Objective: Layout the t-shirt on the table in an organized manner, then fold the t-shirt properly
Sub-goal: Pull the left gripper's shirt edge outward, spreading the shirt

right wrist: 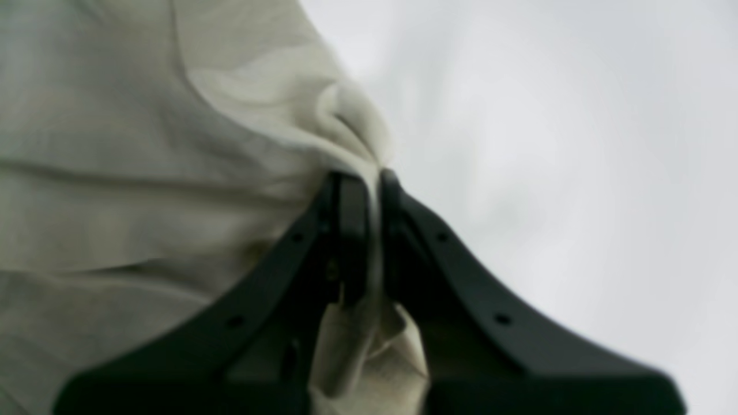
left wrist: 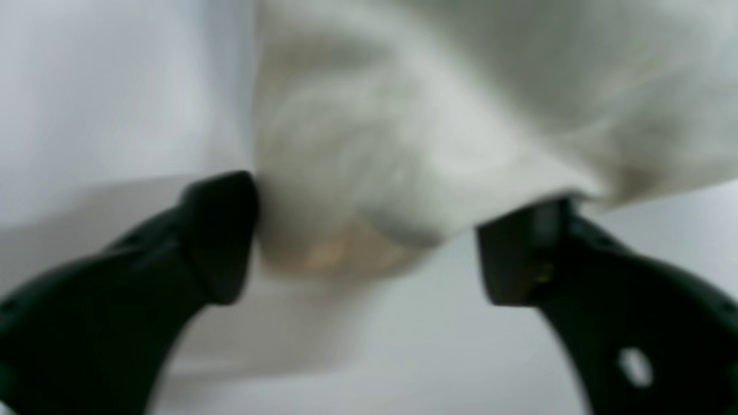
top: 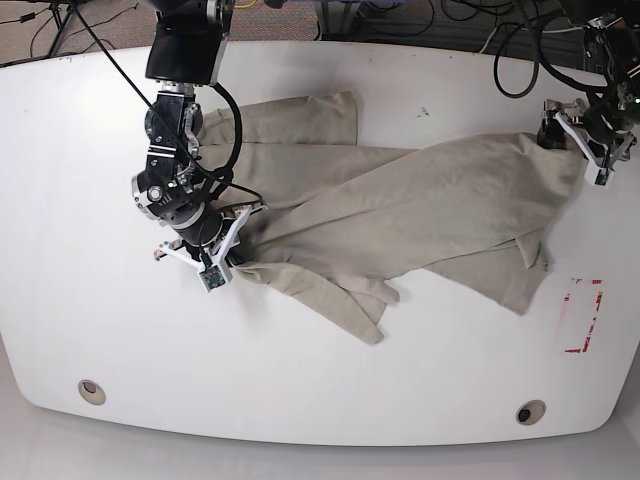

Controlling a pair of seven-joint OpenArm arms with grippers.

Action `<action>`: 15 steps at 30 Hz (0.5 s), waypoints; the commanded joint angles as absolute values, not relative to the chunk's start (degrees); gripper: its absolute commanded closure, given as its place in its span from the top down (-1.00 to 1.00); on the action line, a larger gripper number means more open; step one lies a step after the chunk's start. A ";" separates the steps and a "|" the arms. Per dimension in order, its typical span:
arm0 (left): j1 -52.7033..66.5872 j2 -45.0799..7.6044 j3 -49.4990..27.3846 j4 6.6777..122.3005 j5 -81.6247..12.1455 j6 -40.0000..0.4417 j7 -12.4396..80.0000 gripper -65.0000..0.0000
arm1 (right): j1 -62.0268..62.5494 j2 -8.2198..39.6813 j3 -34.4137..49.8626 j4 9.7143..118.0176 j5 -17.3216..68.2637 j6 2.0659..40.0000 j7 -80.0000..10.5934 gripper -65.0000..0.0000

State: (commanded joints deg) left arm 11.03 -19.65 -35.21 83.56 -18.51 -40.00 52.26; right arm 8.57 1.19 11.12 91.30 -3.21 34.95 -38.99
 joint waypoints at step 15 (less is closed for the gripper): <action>7.25 -20.09 -35.38 80.66 -13.23 -40.00 52.26 -1.00 | 7.43 1.19 11.12 96.22 -3.21 34.95 -39.43 -1.00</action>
State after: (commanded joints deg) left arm 7.25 -20.09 -35.38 80.66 -13.23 -40.00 52.26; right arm 7.43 1.19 11.12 96.22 -3.21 34.95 -39.43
